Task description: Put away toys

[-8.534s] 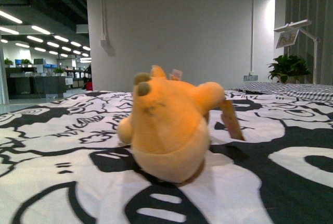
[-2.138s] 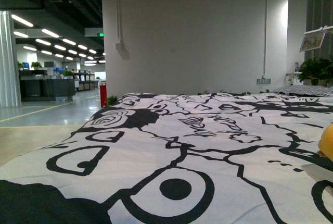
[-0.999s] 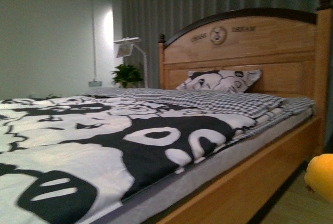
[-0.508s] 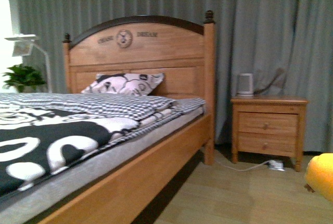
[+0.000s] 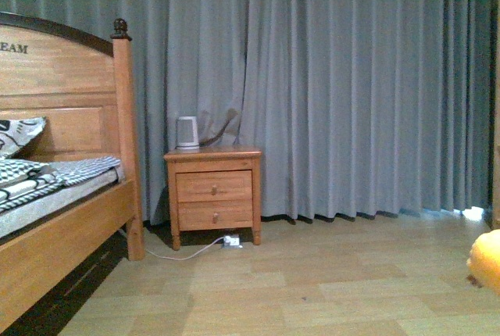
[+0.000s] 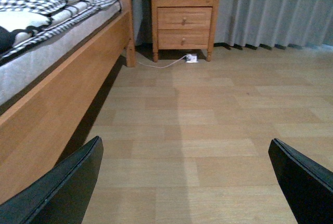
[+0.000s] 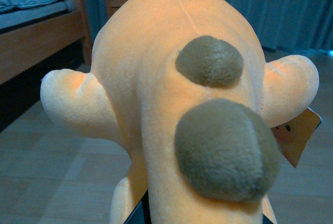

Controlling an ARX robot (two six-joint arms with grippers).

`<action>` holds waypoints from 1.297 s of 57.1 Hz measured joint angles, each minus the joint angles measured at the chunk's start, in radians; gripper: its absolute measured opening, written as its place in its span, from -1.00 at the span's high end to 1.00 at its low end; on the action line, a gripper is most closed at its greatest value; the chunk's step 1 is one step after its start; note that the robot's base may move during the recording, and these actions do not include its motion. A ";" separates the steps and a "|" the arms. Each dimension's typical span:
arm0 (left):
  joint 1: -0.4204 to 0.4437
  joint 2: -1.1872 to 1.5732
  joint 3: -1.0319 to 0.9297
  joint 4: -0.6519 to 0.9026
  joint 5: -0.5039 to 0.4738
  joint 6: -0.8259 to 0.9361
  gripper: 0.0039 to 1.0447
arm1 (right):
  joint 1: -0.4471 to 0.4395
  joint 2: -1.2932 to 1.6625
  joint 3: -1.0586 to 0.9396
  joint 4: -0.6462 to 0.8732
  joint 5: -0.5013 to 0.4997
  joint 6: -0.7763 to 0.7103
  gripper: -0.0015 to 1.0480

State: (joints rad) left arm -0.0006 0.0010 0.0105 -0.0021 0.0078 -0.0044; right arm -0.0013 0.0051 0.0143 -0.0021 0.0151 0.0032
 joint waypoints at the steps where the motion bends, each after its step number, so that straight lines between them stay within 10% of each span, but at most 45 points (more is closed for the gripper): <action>1: 0.000 0.000 0.000 0.000 -0.001 0.000 -0.88 | 0.000 0.000 0.000 0.000 0.001 0.000 0.86; 74: 0.000 0.000 0.000 0.000 -0.008 0.000 -0.88 | 0.000 0.000 0.000 0.000 -0.019 0.000 0.86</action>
State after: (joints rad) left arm -0.0006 0.0010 0.0105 -0.0021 -0.0002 -0.0044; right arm -0.0010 0.0051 0.0143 -0.0021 -0.0036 0.0029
